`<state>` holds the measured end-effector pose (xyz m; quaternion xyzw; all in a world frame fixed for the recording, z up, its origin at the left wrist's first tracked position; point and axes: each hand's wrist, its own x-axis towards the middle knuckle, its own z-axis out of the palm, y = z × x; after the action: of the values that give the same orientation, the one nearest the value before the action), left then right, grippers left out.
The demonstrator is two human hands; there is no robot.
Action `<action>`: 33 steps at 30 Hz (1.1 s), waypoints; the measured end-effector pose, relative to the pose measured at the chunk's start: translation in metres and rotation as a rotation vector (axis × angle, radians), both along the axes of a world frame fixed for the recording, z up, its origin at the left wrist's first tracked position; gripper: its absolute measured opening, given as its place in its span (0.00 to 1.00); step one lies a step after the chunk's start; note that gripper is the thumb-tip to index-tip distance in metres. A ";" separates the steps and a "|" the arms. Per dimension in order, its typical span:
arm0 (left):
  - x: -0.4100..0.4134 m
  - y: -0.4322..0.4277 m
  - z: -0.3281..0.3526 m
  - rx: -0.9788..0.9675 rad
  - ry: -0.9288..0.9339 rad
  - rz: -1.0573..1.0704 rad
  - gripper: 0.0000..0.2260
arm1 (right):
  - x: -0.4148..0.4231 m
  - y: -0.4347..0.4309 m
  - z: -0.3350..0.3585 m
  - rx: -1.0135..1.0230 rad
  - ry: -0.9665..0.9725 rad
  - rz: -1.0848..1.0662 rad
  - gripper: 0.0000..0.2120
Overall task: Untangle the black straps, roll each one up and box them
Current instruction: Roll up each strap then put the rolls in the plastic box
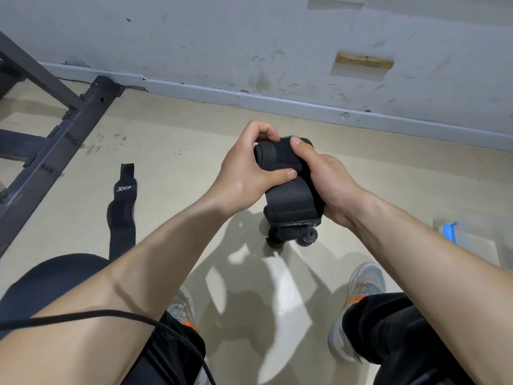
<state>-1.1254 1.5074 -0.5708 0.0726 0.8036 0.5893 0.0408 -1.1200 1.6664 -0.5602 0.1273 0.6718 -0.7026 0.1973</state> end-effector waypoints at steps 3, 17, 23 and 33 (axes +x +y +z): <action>0.003 0.001 0.009 0.313 -0.356 -0.026 0.20 | -0.002 0.002 0.000 0.014 0.064 0.009 0.22; -0.009 0.003 -0.002 0.558 -0.315 0.198 0.37 | 0.006 -0.014 -0.004 0.015 0.164 0.097 0.17; -0.016 -0.003 -0.008 0.493 -0.277 0.259 0.43 | 0.005 -0.009 -0.018 0.133 0.199 0.159 0.08; -0.004 0.001 -0.007 0.343 -0.107 0.187 0.19 | 0.007 -0.005 -0.004 -0.026 0.127 0.152 0.03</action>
<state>-1.1291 1.5079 -0.5782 -0.0279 0.6915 0.7217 0.0154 -1.1127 1.6609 -0.5641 0.0285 0.6815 -0.7008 0.2089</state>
